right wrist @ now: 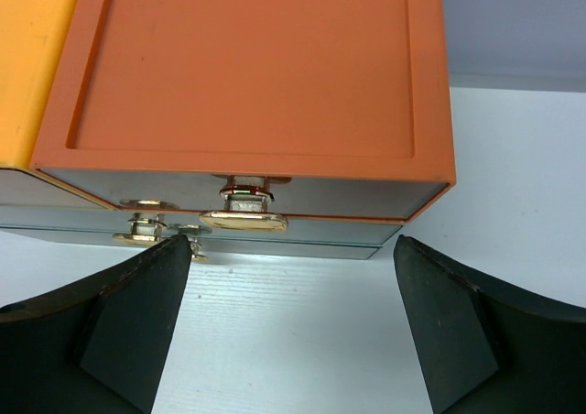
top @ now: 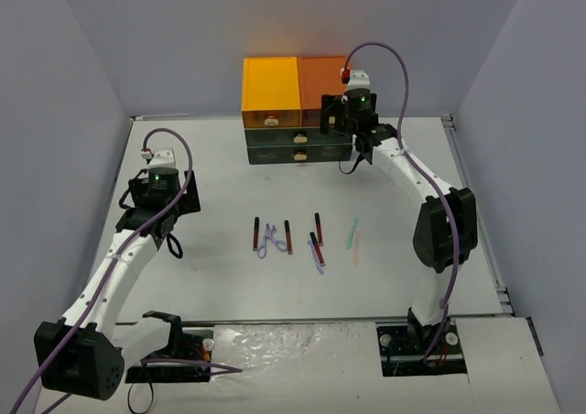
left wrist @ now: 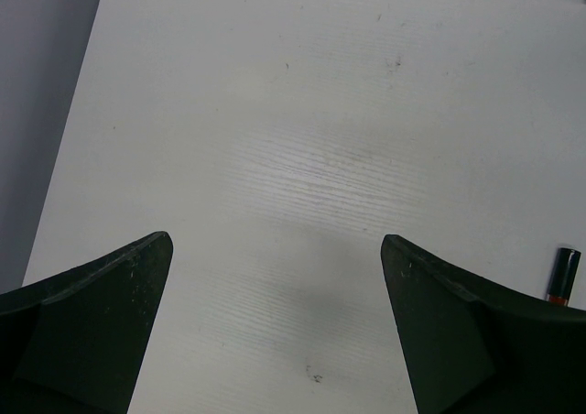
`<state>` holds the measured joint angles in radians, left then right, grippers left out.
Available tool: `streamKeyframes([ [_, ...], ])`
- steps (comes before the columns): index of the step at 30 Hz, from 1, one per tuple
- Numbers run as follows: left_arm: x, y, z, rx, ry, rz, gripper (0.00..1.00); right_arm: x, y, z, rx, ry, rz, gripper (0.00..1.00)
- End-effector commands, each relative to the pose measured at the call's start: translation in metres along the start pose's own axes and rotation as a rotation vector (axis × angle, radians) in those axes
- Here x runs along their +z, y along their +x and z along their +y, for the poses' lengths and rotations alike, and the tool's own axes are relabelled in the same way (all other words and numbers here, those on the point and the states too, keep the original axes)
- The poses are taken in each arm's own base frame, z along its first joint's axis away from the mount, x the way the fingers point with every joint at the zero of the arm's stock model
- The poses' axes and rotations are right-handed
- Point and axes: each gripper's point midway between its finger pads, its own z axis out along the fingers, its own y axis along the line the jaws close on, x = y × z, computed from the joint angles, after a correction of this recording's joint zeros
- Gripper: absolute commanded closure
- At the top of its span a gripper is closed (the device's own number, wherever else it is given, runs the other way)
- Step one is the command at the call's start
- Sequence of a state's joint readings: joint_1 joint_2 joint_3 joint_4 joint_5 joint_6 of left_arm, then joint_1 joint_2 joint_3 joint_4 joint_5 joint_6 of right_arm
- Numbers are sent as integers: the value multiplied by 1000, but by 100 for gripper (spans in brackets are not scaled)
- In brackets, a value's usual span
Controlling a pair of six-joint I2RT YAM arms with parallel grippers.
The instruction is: Organize the makeup
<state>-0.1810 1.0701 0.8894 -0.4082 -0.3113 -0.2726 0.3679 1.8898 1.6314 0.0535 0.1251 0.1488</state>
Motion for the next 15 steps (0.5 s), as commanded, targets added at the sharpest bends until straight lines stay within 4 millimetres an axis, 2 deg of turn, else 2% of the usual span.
streamKeyframes([
  [1, -5, -28, -2, -40, 7, -70, 3, -1, -40, 12, 16, -40, -97, 13],
  [10, -2, -26, -3, -35, 3, -55, 3, 7, -38, 19, 11, -54, -88, 21],
  [15, -1, -26, -4, -36, 4, -53, 3, 10, -40, 23, 10, -55, -94, 23],
])
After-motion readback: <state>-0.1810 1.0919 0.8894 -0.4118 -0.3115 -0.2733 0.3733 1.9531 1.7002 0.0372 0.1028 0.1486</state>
